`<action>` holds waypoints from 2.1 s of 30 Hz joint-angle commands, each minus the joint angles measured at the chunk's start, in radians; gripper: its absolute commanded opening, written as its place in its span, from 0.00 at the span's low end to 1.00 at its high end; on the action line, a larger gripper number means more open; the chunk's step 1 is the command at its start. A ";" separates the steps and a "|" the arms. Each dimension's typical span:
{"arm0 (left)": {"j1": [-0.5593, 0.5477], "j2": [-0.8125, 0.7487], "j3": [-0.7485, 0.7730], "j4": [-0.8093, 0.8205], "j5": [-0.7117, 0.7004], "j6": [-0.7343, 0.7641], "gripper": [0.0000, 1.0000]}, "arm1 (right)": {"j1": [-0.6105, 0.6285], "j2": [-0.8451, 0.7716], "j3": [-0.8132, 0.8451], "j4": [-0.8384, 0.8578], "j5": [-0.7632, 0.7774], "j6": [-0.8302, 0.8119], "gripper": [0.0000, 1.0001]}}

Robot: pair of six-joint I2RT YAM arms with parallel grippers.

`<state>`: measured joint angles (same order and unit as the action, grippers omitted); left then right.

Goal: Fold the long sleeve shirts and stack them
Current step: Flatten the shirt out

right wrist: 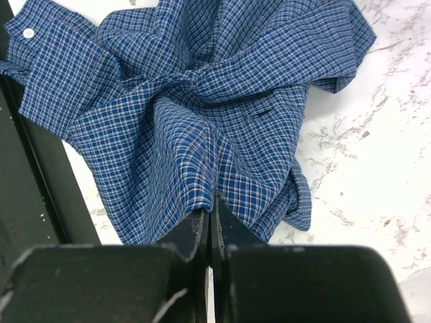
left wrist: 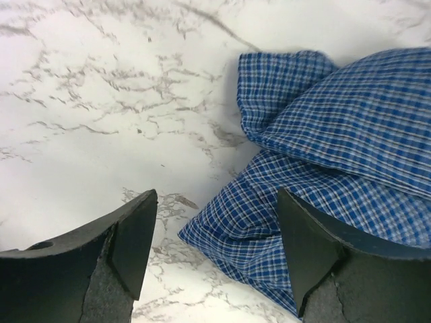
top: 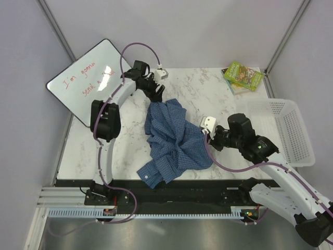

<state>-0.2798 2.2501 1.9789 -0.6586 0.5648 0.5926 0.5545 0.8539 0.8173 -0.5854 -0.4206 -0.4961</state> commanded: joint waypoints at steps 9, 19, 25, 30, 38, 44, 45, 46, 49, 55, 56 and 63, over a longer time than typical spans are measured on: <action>0.030 0.000 -0.083 -0.162 -0.036 0.107 0.02 | -0.050 0.135 0.124 0.213 0.172 0.108 0.00; 0.054 -0.625 -0.796 0.025 -0.002 0.004 0.02 | -0.212 0.358 0.296 0.288 0.062 0.067 0.00; 0.109 -0.791 -0.940 0.189 -0.016 -0.123 0.28 | -0.258 0.373 0.270 0.277 -0.001 -0.018 0.00; 0.186 -0.758 -0.838 0.237 -0.034 0.009 0.38 | -0.261 0.369 0.261 0.254 -0.067 -0.042 0.00; 0.163 -0.617 -0.813 0.338 -0.039 0.249 0.51 | -0.263 0.366 0.255 0.231 -0.076 -0.053 0.00; 0.105 -0.534 -0.833 0.448 -0.103 0.357 0.54 | -0.261 0.382 0.260 0.226 -0.075 -0.053 0.00; 0.096 -0.526 -0.842 0.455 -0.103 0.371 0.54 | -0.261 0.385 0.263 0.225 -0.075 -0.055 0.00; 0.088 -0.523 -0.850 0.456 -0.102 0.401 0.54 | -0.261 0.387 0.266 0.223 -0.072 -0.053 0.00; 0.062 -0.524 -0.906 0.468 -0.108 0.472 0.54 | -0.261 0.389 0.269 0.222 -0.061 -0.052 0.00; 0.057 -0.509 -0.968 0.533 -0.144 0.454 0.55 | -0.261 0.402 0.272 0.225 -0.061 -0.045 0.00; 0.057 -0.505 -0.971 0.551 -0.149 0.449 0.55 | -0.261 0.405 0.272 0.225 -0.058 -0.045 0.00; 0.044 -0.488 -0.994 0.565 -0.154 0.493 0.57 | -0.261 0.405 0.270 0.222 -0.050 -0.045 0.00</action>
<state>-0.2260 1.7657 1.0115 -0.1410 0.4160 1.0050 0.2970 1.2613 1.0698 -0.3782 -0.4656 -0.5320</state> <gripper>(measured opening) 0.562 0.012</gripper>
